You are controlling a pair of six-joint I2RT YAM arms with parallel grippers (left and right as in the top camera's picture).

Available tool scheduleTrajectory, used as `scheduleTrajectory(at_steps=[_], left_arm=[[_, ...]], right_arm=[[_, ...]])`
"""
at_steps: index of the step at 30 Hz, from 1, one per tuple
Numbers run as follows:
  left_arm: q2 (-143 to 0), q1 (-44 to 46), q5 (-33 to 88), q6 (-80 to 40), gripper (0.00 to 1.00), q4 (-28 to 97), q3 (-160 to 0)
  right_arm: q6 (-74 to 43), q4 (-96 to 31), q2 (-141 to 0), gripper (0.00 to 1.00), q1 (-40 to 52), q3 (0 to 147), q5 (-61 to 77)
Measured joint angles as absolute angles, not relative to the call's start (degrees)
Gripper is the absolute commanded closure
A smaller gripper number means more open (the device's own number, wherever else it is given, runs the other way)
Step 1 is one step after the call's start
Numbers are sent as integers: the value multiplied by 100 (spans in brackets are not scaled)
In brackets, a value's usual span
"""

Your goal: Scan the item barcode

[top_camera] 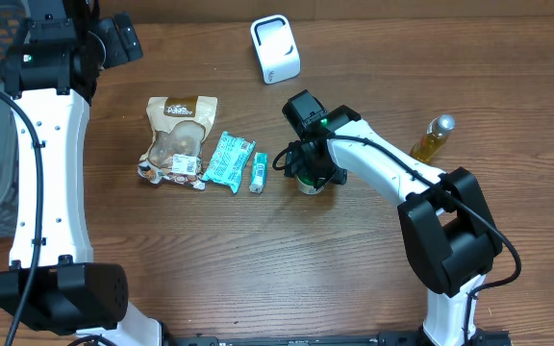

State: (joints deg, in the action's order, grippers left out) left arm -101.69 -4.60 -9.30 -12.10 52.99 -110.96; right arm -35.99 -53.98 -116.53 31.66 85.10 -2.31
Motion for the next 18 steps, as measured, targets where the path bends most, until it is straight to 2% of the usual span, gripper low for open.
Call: scheduleTrajectory(at_steps=[6, 15, 18], left_arm=[[-10169, -460, -930, -1210, 1, 5299, -11096], [-10169, -460, -930, -1210, 1, 5299, -11096], [-10169, -460, -930, -1210, 0, 5299, -11096]], right_arm=[[-3601, -5398, -11653, 22, 3164, 8510, -233], [-3599, -5487, -11653, 38, 3166, 8510, -235], [-3601, -5524, -11653, 41, 3164, 8514, -237]])
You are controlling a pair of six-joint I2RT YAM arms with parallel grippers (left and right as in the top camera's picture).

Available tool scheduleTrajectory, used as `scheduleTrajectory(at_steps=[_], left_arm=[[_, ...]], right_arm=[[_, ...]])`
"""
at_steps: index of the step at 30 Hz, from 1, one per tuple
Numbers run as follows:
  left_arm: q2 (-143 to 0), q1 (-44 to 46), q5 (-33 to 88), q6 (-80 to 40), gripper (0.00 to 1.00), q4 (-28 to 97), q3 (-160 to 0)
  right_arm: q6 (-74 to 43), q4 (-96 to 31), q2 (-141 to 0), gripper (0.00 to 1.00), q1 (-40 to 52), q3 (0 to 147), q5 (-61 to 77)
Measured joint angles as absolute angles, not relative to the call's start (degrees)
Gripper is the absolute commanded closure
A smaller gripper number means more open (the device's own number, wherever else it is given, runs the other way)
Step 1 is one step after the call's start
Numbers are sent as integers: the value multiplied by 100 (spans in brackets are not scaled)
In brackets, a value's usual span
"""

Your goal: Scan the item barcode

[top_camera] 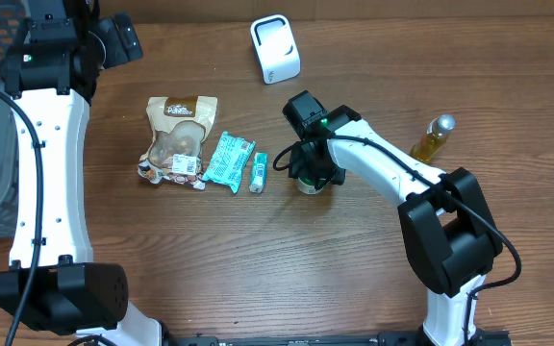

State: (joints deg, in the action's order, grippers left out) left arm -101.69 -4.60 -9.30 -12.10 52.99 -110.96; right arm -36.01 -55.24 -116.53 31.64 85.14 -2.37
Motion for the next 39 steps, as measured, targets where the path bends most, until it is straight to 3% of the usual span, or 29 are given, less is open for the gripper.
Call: scheduleTrajectory(at_steps=[19, 39], left_arm=[[-10169, -460, -930, -1210, 1, 5299, -11096], [-10169, -460, -930, -1210, 0, 5299, -11096]], right_arm=[[-3581, -7686, -11664, 39, 2338, 9966, 1229], [-3581, -8503, -11664, 37, 2274, 10042, 4486]])
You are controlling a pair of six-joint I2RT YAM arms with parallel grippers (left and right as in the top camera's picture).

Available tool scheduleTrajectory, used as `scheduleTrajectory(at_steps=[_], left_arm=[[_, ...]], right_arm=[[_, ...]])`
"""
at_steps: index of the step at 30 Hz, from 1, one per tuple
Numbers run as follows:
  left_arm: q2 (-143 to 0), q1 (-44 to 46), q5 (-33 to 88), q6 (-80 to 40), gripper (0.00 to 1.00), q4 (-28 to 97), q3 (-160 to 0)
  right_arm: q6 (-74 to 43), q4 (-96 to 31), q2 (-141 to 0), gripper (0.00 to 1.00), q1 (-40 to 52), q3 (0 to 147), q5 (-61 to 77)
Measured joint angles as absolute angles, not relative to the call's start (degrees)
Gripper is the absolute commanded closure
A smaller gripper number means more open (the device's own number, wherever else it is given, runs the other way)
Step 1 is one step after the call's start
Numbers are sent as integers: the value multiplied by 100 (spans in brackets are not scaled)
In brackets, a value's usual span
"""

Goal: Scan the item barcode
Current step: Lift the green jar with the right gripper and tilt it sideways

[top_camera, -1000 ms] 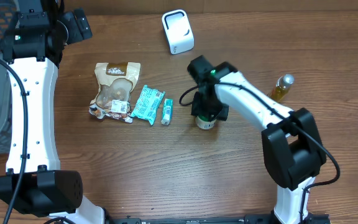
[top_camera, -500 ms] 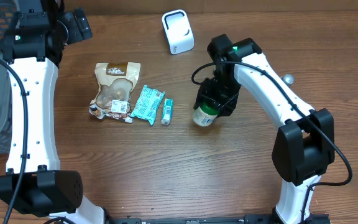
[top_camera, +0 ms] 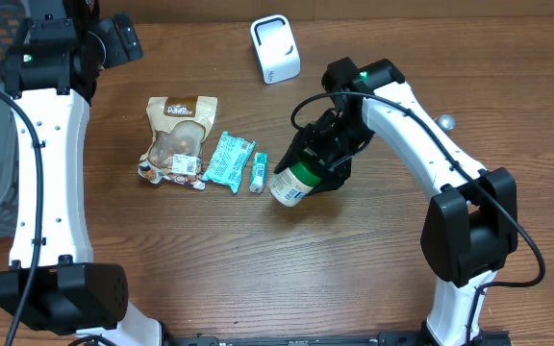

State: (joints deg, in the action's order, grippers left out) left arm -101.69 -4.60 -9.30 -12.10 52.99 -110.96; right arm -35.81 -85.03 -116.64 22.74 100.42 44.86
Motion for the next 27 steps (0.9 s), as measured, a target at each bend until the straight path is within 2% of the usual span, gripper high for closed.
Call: scheduleTrajectory(at_steps=[6, 18, 23, 27], left_arm=[[-10169, -460, -930, -1210, 0, 5299, -11096], [-10169, -460, -930, -1210, 0, 5297, -11096], [-10169, -460, -930, -1210, 1, 5299, -11096], [-10169, -460, -930, -1210, 0, 5299, -11096]], right_arm=[[-3579, -8554, -11664, 37, 2274, 10042, 4974], [-3581, -8525, -11664, 35, 2276, 10042, 5105], [-3577, -8326, -11664, 35, 2276, 10042, 4698], [-3577, -8193, -11664, 34, 2287, 10042, 3793]])
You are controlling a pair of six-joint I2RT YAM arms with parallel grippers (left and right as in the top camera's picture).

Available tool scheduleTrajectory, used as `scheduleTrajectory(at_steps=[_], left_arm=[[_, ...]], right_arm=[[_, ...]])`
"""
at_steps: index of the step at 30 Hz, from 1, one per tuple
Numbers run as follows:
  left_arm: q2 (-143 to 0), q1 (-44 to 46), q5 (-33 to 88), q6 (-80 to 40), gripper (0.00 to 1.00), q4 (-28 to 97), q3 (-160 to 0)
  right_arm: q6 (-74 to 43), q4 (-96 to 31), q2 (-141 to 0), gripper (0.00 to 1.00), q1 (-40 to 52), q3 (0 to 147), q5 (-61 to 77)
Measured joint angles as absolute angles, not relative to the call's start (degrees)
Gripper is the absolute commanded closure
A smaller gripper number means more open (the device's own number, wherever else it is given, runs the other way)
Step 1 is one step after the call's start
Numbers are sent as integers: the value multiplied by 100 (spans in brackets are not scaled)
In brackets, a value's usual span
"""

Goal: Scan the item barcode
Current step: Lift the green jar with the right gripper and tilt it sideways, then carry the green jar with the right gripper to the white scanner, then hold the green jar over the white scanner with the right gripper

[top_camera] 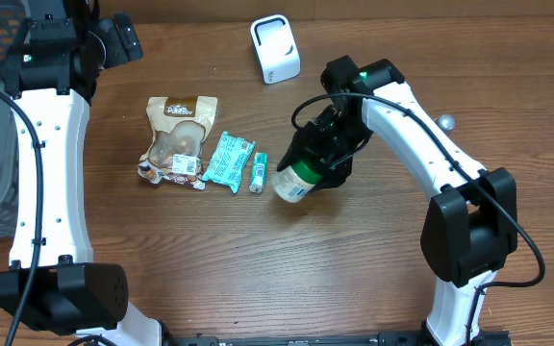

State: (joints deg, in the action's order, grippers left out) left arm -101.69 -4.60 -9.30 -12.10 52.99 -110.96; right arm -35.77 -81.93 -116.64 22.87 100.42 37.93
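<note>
My right gripper [317, 165] is shut on a green-and-white bottle [295, 182] and holds it tilted above the table, its white end pointing down-left. The white barcode scanner [275, 48] stands at the back of the table, well beyond the bottle. My left gripper [123, 38] sits at the far back left, away from all items; whether it is open or shut is not visible.
A brown snack bag [176, 137], a teal packet [228, 160] and a small tube [258, 172] lie in a row left of the bottle. The cap of a yellow oil bottle [444, 122] peeks out behind the right arm. A grey basket stands at the left edge.
The right gripper with the bottle has shifted very slightly up and to the right. Everything else is unchanged.
First my right gripper was down around the green-and-white bottle standing on the table next to the small tube. It stayed there a moment later. Then the bottle was lifted and tilted in the gripper, where it remains now.
</note>
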Motion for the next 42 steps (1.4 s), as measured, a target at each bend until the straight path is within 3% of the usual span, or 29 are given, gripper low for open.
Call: scheduleTrajectory(at_steps=[8, 18, 27, 42], left_arm=[[-10169, -460, -930, -1208, 0, 5299, -11096], [-10169, -460, -930, -1210, 1, 5301, -11096], [-10169, -460, -930, -1210, 1, 5304, -11096], [-10169, -460, -930, -1210, 0, 5299, -11096]], right_arm=[[-3474, -6897, -11664, 52, 2287, 10044, 878], [-2206, -5688, -11666, 68, 2200, 11126, 235], [-1959, -3312, -11828, 68, 2250, 11338, 191], [-1531, 82, -13596, 69, 2259, 11356, 150]])
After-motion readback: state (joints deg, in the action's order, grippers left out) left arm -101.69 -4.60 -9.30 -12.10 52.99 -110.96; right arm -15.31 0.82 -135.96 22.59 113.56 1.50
